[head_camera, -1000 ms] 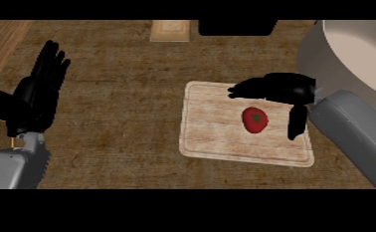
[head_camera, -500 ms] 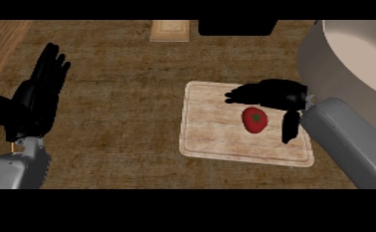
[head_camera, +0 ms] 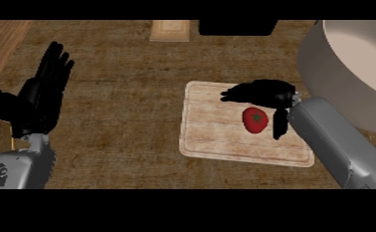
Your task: Pick the tomato from the cutting board and place it in the pot
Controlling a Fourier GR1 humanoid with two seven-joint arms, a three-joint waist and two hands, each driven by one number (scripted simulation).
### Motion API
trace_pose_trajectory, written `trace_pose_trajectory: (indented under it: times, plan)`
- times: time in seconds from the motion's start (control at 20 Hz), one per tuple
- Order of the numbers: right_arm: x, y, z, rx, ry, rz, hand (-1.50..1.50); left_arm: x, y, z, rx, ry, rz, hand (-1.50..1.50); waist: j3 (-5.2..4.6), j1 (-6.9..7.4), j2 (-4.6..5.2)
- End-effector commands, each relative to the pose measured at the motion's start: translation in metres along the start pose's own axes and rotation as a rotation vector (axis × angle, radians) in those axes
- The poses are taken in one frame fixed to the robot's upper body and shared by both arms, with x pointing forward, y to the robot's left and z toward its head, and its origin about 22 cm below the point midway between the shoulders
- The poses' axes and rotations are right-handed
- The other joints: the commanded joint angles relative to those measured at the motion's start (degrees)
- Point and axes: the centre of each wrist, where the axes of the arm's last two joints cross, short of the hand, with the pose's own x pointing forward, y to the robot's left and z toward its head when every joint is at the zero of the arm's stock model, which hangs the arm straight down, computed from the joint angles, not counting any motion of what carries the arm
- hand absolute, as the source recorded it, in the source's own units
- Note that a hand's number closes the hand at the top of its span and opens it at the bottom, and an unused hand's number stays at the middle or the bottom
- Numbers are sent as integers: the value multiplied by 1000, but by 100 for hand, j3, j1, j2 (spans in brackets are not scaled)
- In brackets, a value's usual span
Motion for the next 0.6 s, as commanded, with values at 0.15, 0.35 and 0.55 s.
trace_pose_trajectory:
  times: [0.15,0.35,0.55]
  plan:
    - [5,7,-17,28,-127,121,150,5,4,-10,7,-6,7,0,0,0,5]
    - [-5,20,-11,26,-136,91,150,3,-1,-9,4,9,-8,0,0,-18,-1]
    - [-11,20,-10,40,-142,115,150,-2,-6,6,-6,-12,-16,0,0,8,1]
